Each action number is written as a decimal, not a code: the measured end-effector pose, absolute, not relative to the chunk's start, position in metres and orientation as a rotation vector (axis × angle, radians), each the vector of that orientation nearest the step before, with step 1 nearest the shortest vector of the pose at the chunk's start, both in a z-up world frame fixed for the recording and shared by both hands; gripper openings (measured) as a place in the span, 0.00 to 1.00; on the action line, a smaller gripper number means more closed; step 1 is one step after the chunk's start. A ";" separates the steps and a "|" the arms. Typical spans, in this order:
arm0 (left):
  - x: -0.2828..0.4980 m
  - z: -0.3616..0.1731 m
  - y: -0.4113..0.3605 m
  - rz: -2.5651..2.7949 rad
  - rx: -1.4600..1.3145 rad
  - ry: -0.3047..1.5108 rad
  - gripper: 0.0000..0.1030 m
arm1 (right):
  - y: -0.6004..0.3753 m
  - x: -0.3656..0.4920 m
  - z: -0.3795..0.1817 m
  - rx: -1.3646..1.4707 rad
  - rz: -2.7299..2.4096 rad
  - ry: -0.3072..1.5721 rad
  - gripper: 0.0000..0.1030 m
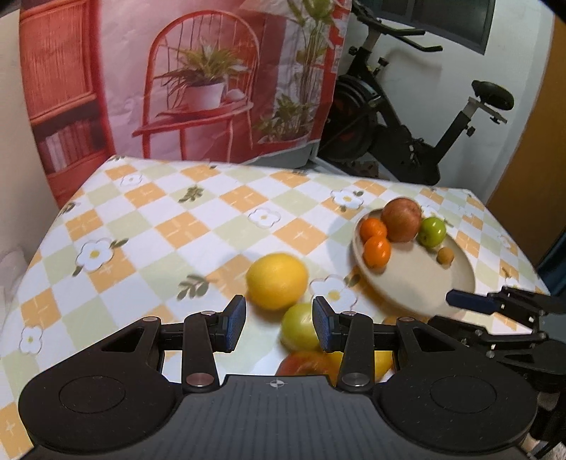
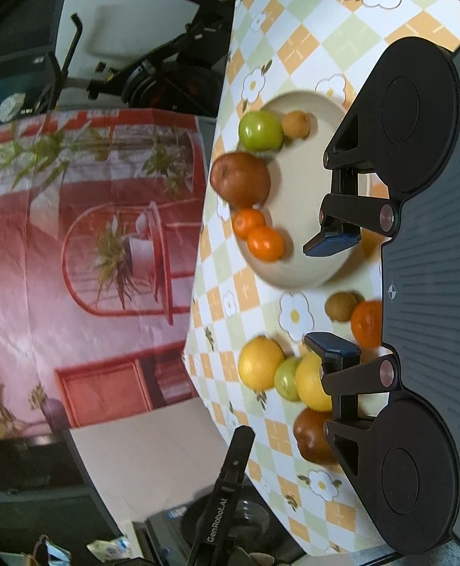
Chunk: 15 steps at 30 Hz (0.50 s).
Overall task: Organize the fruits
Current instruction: 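Move both tools back to the fruit pile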
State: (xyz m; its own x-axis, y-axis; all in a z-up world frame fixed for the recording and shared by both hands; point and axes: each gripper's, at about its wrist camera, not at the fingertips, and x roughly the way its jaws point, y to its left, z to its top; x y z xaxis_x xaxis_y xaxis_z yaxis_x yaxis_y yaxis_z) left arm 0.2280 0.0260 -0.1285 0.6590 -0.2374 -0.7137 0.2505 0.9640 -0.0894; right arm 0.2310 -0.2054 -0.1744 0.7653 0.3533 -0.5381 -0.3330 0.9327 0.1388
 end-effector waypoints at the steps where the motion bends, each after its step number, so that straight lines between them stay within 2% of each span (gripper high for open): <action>1: 0.227 -0.130 0.028 -0.277 0.021 0.812 0.42 | -0.202 0.230 -0.174 0.029 0.382 0.595 0.44; 5: 0.228 -0.134 0.036 -0.280 0.000 0.825 0.41 | -0.187 0.229 -0.176 -0.004 0.420 0.616 0.44; 11: 0.235 -0.137 0.031 -0.339 -0.045 0.831 0.29 | -0.166 0.228 -0.180 -0.079 0.489 0.653 0.44; 15: 0.243 -0.146 0.023 -0.384 -0.083 0.870 0.27 | -0.150 0.230 -0.185 -0.153 0.533 0.676 0.43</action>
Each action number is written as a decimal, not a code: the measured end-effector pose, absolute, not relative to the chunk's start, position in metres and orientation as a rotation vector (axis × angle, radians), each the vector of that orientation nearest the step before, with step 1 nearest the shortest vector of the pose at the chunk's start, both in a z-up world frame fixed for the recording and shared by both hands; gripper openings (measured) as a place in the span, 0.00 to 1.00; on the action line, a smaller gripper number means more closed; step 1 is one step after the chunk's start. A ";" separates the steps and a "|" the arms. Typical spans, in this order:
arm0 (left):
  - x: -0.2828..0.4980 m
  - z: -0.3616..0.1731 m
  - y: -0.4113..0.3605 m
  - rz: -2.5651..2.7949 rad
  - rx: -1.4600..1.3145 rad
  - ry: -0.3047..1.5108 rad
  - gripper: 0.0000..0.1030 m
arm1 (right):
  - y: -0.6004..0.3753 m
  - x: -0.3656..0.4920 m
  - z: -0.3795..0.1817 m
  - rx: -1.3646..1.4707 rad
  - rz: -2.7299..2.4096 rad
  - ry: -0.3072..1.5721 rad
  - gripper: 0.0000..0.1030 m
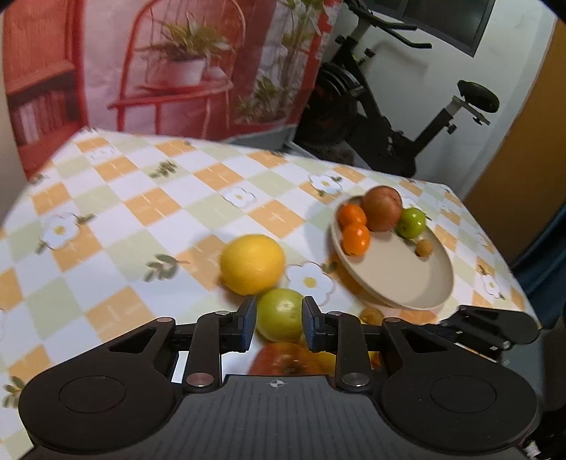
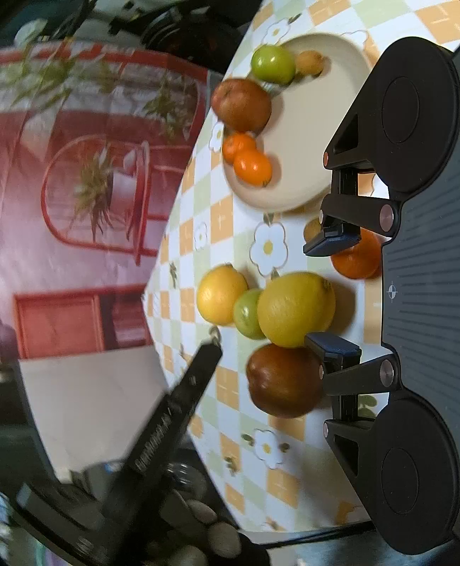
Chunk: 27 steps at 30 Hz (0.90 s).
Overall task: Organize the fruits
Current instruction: 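Move both tools back to the fruit pile, then lower the left tool around a yellow lemon while the right tool surrounds a kiwi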
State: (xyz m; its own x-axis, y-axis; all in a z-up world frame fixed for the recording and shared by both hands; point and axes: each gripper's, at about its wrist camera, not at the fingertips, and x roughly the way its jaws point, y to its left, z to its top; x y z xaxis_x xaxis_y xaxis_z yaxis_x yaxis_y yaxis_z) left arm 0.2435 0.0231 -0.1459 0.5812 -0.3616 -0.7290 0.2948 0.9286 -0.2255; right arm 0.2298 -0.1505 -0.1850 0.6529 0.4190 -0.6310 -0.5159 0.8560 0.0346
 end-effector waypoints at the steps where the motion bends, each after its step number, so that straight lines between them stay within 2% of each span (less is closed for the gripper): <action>1: 0.246 -0.148 0.021 -0.396 -0.098 0.885 0.26 | -0.148 0.231 -0.186 -0.166 0.540 0.681 0.43; 12: 0.255 -0.171 0.016 -0.459 -0.190 0.980 0.25 | -0.136 0.245 -0.195 -0.205 0.575 0.722 0.43; 19: 0.260 -0.172 0.014 -0.475 -0.212 0.992 0.24 | -0.142 0.240 -0.194 -0.166 0.568 0.731 0.35; 27: 0.268 -0.175 0.018 -0.488 -0.275 1.017 0.23 | -0.144 0.239 -0.193 -0.149 0.573 0.741 0.32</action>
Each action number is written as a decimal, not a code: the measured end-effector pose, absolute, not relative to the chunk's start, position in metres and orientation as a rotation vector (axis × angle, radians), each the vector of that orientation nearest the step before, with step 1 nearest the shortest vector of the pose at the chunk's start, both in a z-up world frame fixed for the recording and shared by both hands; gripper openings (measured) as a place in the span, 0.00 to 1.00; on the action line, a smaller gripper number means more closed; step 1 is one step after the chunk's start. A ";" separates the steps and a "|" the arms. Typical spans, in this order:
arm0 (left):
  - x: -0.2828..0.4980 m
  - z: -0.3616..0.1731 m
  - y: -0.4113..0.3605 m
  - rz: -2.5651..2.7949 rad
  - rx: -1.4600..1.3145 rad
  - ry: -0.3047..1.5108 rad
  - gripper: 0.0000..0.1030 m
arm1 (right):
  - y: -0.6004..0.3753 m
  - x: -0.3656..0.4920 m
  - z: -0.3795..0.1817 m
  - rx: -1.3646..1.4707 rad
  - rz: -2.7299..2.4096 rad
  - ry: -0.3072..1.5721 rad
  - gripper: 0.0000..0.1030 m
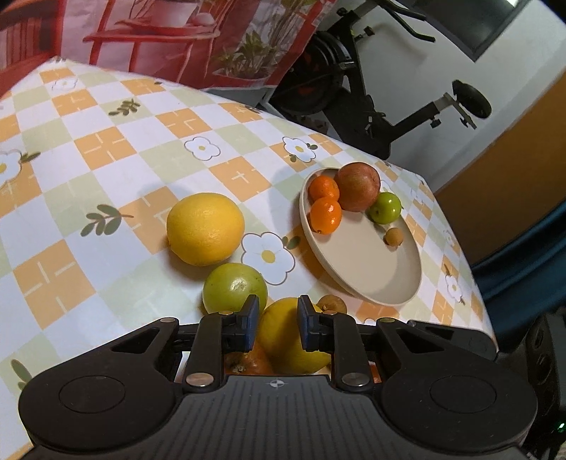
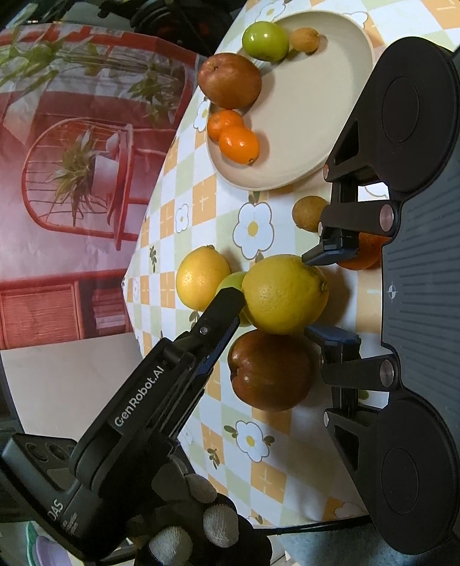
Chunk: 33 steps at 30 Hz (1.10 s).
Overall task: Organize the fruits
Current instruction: 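Lower the left tool around a yellow lemon while the right tool surrounds a kiwi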
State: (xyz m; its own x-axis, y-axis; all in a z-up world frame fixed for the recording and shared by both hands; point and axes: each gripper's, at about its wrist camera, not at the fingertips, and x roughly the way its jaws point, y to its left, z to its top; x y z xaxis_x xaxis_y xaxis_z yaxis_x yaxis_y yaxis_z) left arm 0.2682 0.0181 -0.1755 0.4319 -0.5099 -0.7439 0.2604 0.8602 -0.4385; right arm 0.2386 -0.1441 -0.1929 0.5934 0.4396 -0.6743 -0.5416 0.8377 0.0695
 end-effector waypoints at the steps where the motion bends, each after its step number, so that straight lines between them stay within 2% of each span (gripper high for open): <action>1: 0.270 -0.177 0.020 -0.485 -0.291 1.022 0.23 | -0.144 0.239 -0.193 -0.148 0.573 0.741 0.31; 8: 0.272 -0.178 0.017 -0.486 -0.304 1.018 0.23 | -0.144 0.239 -0.193 -0.144 0.574 0.744 0.31; 11: 0.272 -0.178 0.016 -0.506 -0.309 1.027 0.23 | -0.143 0.241 -0.193 -0.148 0.568 0.750 0.39; 14: 0.270 -0.178 0.012 -0.519 -0.295 1.027 0.23 | -0.139 0.245 -0.192 -0.158 0.555 0.758 0.42; 22: 0.270 -0.178 0.007 -0.523 -0.278 1.021 0.24 | -0.143 0.245 -0.193 -0.141 0.549 0.754 0.39; 25: 0.271 -0.180 0.009 -0.514 -0.289 1.034 0.35 | -0.145 0.243 -0.194 -0.132 0.548 0.748 0.38; 29: 0.272 -0.183 0.013 -0.521 -0.329 1.049 0.35 | -0.146 0.242 -0.195 -0.115 0.548 0.746 0.37; 33: 0.272 -0.183 0.011 -0.526 -0.333 1.049 0.39 | -0.148 0.240 -0.195 -0.094 0.545 0.745 0.35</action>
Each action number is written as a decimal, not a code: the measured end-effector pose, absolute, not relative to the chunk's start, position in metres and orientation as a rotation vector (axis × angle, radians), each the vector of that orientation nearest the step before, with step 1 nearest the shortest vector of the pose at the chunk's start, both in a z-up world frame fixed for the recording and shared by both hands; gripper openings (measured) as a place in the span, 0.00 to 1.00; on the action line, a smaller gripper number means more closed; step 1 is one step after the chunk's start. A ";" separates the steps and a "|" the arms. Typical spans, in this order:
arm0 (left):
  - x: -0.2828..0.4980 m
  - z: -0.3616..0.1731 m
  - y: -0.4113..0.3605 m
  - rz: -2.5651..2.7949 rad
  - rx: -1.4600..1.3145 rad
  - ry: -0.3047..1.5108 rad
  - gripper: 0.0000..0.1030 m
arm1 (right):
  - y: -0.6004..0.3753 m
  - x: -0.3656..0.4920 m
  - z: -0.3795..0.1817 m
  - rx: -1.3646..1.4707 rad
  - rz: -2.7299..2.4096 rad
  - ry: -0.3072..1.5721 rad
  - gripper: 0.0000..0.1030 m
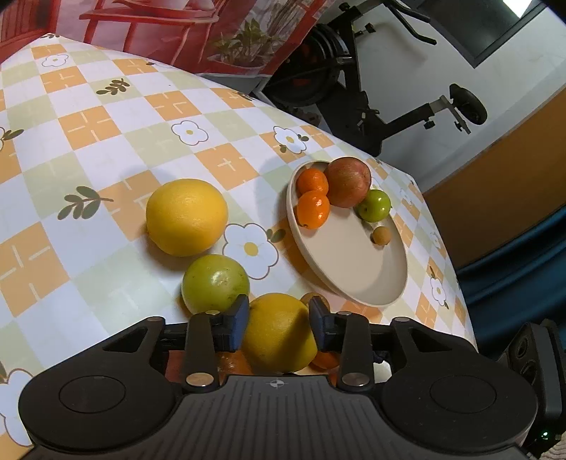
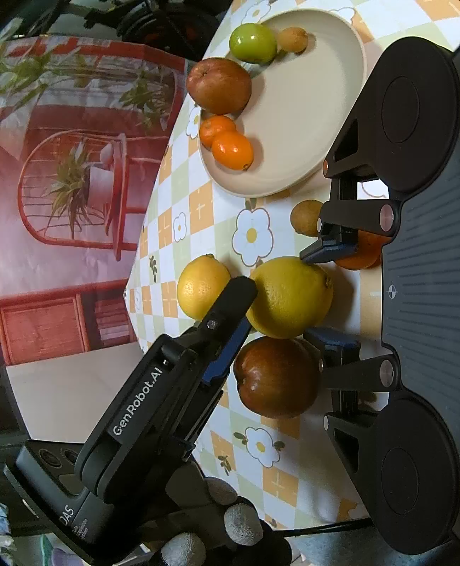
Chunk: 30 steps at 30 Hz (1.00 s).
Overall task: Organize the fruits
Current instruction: 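Lower the left tool around a yellow lemon while the right tool surrounds a kiwi, then close the left tool on the yellow lemon and lift it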
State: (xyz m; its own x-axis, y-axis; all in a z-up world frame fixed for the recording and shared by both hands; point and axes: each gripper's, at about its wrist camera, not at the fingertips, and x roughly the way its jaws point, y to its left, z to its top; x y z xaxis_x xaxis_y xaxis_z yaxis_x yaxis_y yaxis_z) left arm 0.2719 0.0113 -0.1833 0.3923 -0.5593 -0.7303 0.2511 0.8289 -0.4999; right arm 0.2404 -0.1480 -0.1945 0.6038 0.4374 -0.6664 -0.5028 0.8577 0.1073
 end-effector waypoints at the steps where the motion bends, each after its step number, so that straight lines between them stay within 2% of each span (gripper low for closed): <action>1: 0.272 -0.183 0.010 -0.526 -0.330 1.048 0.40 | -0.148 0.240 -0.194 -0.089 0.544 0.745 0.35; 6: 0.270 -0.181 0.003 -0.535 -0.267 1.036 0.40 | -0.149 0.239 -0.193 -0.078 0.543 0.749 0.34; 10: 0.269 -0.181 0.001 -0.540 -0.245 1.034 0.40 | -0.145 0.241 -0.194 -0.104 0.544 0.753 0.41; 17: 0.268 -0.183 0.002 -0.536 -0.244 1.029 0.40 | -0.136 0.253 -0.197 -0.160 0.536 0.762 0.47; 30: 0.269 -0.180 -0.005 -0.532 -0.267 1.020 0.40 | -0.147 0.247 -0.198 -0.103 0.524 0.720 0.46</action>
State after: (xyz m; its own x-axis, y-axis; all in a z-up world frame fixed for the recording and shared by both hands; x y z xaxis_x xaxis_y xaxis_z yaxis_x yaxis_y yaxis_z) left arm 0.2692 -0.0046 -0.1801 0.4116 -0.5375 -0.7360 0.2951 0.8427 -0.4504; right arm 0.2470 -0.1469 -0.1980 0.6296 0.4218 -0.6525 -0.4912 0.8668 0.0864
